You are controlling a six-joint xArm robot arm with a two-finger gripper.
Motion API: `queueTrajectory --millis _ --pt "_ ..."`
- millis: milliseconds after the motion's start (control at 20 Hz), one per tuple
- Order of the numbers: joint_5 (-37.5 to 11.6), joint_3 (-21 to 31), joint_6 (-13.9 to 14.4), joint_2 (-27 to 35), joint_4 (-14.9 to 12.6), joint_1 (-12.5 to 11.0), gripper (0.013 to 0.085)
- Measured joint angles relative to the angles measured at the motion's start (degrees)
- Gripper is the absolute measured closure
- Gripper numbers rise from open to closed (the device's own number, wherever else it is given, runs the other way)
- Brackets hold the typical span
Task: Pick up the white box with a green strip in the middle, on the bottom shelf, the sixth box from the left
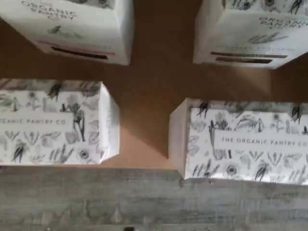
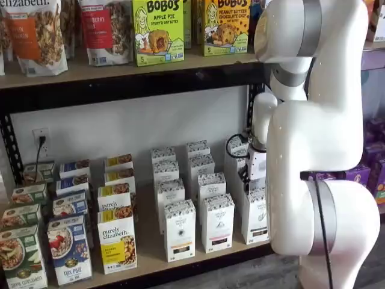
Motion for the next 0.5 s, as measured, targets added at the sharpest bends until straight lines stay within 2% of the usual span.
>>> queueTrajectory --millis 150,500 --pt "0.6 -2.6 0.1 2.1 -0.6 -0.5 0.013" --pt "0.7 -6.6 -3.2 5.2 2.5 -0.8 0.013"
